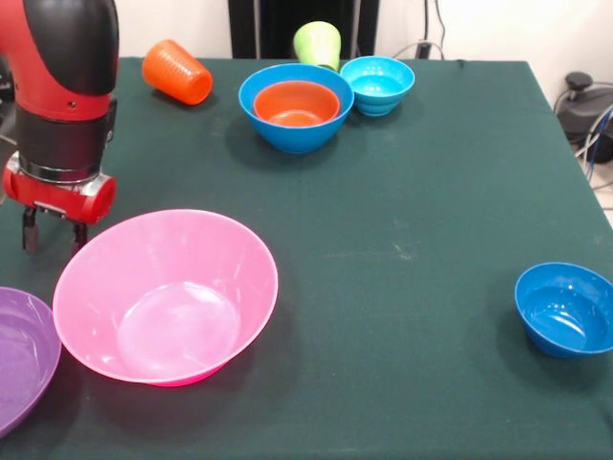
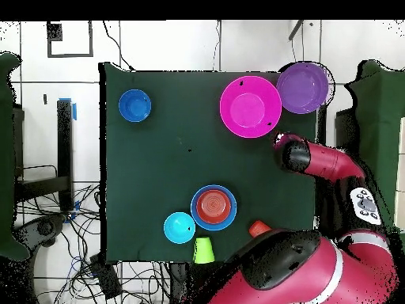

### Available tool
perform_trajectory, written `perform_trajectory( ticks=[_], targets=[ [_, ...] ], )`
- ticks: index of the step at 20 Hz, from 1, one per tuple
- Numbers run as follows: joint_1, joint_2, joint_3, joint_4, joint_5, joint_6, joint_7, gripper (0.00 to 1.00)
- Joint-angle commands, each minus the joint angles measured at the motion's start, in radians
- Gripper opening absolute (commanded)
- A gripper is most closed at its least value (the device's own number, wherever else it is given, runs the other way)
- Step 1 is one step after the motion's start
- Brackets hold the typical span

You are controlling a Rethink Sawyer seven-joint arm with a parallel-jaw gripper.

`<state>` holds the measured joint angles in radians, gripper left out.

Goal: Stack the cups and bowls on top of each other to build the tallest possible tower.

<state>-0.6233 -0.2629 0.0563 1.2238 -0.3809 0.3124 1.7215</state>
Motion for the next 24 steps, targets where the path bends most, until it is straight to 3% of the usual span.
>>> perform_trajectory(
  ticks=[1, 4, 9, 16, 21, 24],
  targets=[
    [-0.117, -0.034, 0.184, 0.046, -0.045, 0.238, -0.307, 1.00],
    [-0.117, -0.051, 0.197, 0.048, -0.034, 0.277, -0.297, 1.00],
    [-0.090, -0.024, 0.217, -0.047, -0.034, 0.405, -0.287, 1.00],
    [-0.037, 0.077, 0.235, -0.257, -0.054, 0.546, -0.291, 1.00],
    [-0.011, 0.078, 0.216, -0.277, -0.107, 0.437, -0.253, 1.00],
    [0.004, 0.098, 0.210, -0.321, -0.115, 0.431, -0.253, 1.00]
  ],
)
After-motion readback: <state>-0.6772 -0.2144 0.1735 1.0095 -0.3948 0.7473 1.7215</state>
